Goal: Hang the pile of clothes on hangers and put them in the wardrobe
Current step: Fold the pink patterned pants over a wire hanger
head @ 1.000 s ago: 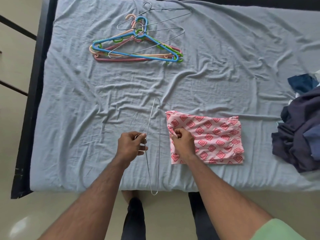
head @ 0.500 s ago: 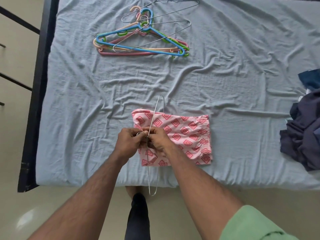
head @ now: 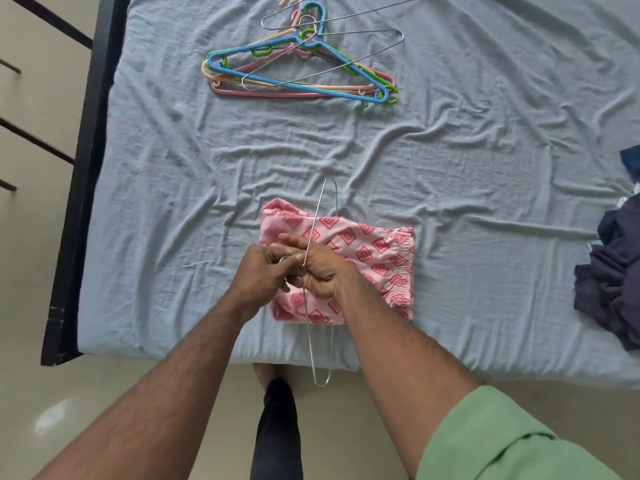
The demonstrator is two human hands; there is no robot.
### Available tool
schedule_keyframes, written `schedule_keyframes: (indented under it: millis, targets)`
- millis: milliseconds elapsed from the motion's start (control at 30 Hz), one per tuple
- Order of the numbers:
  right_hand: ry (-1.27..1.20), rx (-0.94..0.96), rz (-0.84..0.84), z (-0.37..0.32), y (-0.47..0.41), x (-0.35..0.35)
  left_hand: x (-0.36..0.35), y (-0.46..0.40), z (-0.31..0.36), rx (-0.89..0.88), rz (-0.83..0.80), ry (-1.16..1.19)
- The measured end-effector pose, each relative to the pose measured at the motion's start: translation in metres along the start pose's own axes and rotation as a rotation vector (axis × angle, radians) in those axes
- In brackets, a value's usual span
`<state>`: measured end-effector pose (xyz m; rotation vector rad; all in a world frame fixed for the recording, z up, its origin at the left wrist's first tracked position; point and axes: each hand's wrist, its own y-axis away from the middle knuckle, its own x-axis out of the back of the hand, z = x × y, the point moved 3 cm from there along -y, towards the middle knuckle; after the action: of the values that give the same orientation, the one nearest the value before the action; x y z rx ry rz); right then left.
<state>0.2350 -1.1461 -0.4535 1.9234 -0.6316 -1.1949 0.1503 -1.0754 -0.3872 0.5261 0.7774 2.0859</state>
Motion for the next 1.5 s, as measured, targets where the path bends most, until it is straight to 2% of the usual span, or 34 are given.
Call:
schedule_keyframes:
  millis: [100,167,267,300,367,433,467,567,700,767,867,967,1100,1267,1500]
  targets:
    - [0.101,0.045,0.085,-0.001,0.001,0.002,-0.003,0.002,0.0,0.014,0.064,-0.038]
    - [0.271,0.169,0.21,-0.009,0.01,0.01,-0.004,0.004,0.003,0.018,0.098,-0.065]
    - [0.809,0.522,0.431,-0.033,0.04,0.027,-0.007,0.002,0.01,0.002,0.126,-0.105]
    - [1.028,0.634,0.44,-0.042,0.05,0.031,-0.009,0.002,0.013,-0.009,0.131,-0.128]
    - [1.538,0.687,0.284,-0.052,0.065,0.034,-0.014,0.004,0.022,-0.049,0.142,-0.182]
    - [2.073,0.498,0.099,-0.052,0.073,0.031,-0.017,0.006,0.03,-0.091,0.165,-0.249]
    - [2.259,0.427,0.05,-0.051,0.076,0.026,-0.016,0.009,0.035,-0.112,0.181,-0.282]
    - [2.496,0.476,0.063,-0.049,0.086,0.005,-0.01,0.021,0.056,-0.203,0.215,-0.335]
    - [2.517,0.614,0.203,-0.059,0.102,-0.027,0.004,0.054,0.102,-0.352,0.207,-0.524]
    - [2.432,0.742,0.193,-0.066,0.112,-0.049,0.022,0.072,0.126,-0.405,0.248,-0.62]
    - [2.204,1.072,0.113,-0.086,0.147,-0.092,0.062,0.107,0.163,-0.433,0.341,-0.672]
    - [2.073,1.338,0.141,-0.12,0.19,-0.133,0.101,0.153,0.196,-0.457,0.418,-0.72]
    - [1.94,1.527,0.1,-0.151,0.232,-0.185,0.152,0.225,0.219,-0.442,0.554,-0.708]
    - [1.923,1.676,0.079,-0.162,0.271,-0.286,0.225,0.331,0.253,-0.438,0.716,-0.717]
    - [1.925,1.964,-0.213,-0.133,0.345,-0.464,0.315,0.51,0.305,-0.446,0.864,-0.688]
